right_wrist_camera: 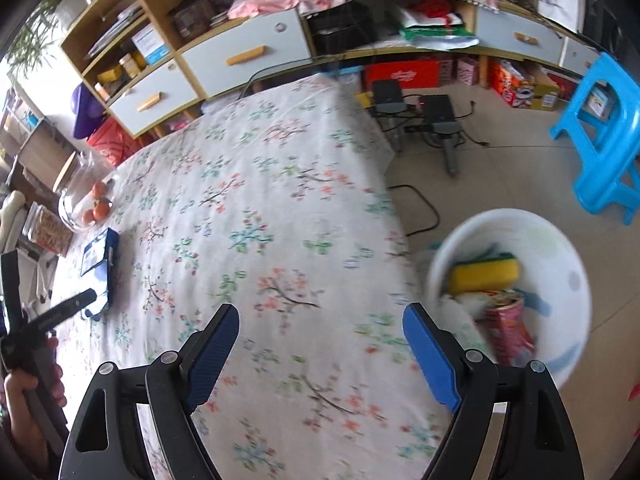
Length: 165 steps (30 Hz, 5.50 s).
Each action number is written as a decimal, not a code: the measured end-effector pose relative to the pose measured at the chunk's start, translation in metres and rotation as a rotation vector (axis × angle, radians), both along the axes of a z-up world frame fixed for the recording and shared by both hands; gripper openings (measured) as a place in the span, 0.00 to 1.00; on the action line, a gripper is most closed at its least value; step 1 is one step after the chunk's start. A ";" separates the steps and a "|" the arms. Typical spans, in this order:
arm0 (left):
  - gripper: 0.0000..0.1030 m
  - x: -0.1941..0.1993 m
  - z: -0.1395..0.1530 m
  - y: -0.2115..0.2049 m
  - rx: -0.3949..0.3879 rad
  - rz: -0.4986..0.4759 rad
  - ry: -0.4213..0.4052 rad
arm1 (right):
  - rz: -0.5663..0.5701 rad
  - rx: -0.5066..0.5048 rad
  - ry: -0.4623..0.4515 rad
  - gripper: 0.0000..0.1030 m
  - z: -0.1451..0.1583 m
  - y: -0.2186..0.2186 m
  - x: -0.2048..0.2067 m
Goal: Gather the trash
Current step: 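Grasp the blue almond snack box on the table with the left gripper, then grasp the blue barcode box with the right gripper while the left gripper holds the almond box, then carry both boxes to the bucket while the right gripper releases its box inside, then open the left gripper over the bucket to drop the blue almond box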
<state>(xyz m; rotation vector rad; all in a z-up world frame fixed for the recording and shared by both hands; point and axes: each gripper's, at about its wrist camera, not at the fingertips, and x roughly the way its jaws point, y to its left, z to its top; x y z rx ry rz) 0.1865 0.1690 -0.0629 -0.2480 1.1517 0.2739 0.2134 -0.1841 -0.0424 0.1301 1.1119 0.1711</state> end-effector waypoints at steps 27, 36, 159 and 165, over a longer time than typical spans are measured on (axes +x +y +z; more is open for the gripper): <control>0.88 -0.011 -0.009 0.050 -0.204 0.045 -0.012 | 0.079 -0.023 0.067 0.83 -0.029 0.091 0.024; 0.88 -0.046 0.015 0.090 -0.115 0.083 -0.079 | 0.216 0.005 0.061 0.83 -0.019 0.194 0.024; 0.98 0.010 0.025 -0.397 -0.091 -0.798 -0.182 | -0.420 0.029 -0.007 0.99 0.009 -0.282 -0.097; 0.99 0.013 0.030 -0.388 -0.096 -0.768 -0.192 | -0.416 0.036 -0.019 0.99 0.013 -0.276 -0.096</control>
